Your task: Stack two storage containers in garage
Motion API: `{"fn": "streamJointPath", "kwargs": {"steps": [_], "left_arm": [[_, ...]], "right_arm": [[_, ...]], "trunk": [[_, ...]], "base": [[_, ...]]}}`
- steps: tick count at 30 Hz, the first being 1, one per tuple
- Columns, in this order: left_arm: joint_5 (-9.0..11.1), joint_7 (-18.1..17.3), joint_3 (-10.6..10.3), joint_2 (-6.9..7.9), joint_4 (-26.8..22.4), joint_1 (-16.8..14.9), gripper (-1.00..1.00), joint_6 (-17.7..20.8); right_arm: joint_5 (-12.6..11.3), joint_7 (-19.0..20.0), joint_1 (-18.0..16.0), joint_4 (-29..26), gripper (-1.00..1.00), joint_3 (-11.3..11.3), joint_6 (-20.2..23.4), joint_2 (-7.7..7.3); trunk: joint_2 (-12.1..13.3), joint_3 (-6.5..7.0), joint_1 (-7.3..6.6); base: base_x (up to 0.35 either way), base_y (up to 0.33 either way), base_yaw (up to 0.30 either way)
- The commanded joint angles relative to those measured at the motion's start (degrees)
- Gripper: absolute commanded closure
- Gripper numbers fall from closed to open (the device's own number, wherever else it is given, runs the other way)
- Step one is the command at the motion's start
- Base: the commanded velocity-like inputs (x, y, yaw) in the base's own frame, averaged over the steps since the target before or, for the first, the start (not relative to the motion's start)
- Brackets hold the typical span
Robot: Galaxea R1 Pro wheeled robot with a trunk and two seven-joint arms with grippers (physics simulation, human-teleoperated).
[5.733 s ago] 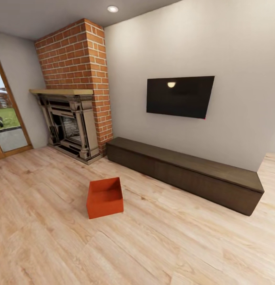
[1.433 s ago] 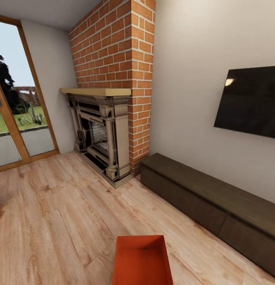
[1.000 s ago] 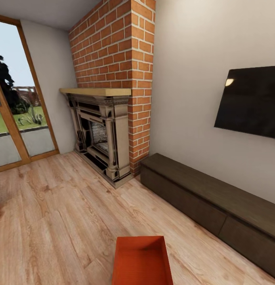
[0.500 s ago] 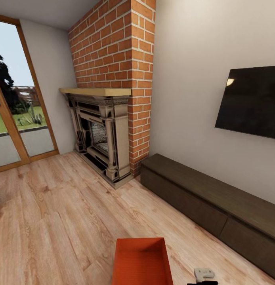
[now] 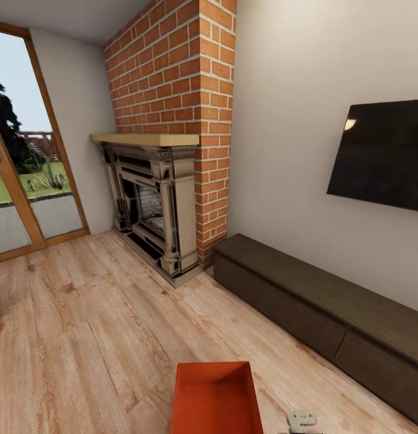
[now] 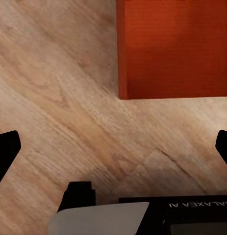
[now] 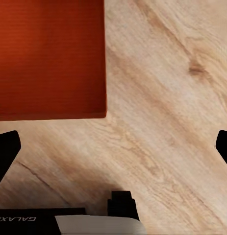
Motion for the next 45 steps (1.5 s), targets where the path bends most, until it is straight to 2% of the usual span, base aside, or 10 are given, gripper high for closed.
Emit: {"fn": "streamJointPath", "kwargs": {"steps": [1,11,29,36,45], "left_arm": [[0.6,0.3,-0.5,0.05,-0.1,0.0,-1.00,0.3],[0.6,0.3,-0.7,0.07,-0.2,0.0,-1.00,-0.1],[0.6,0.2,-0.8,0.00,-0.4,0.0,-1.00,-0.3],[0.6,0.2,-0.8,-0.38,-0.6,-0.1,-1.00,-0.3],[0.6,0.3,-0.8,-0.50,-3.3,-0.2,-1.00,-0.2]], "right_arm": [[0.0,-0.2,0.0,0.1,-1.00,0.1,0.2,0.06],[0.0,-0.2,0.0,0.6,-1.00,0.2,0.0,0.24],[0.0,-0.1,0.0,0.7,-1.00,0.1,0.0,0.25],[0.5,-0.2,0.0,5.4,-1.00,0.7,0.0,0.75],[0.7,-0.3,0.0,6.6,-1.00,2.1,0.0,1.27]], "trunk": [[0.0,-0.11,0.00],[0.0,-0.60,0.00],[0.0,-0.65,0.00],[0.0,-0.65,0.00],[0.0,-0.65,0.00]], "base": [[0.034,0.000,0.000],[0.095,0.000,0.000],[0.117,0.000,0.000],[0.017,0.000,0.000],[0.001,0.000,0.000]]}}
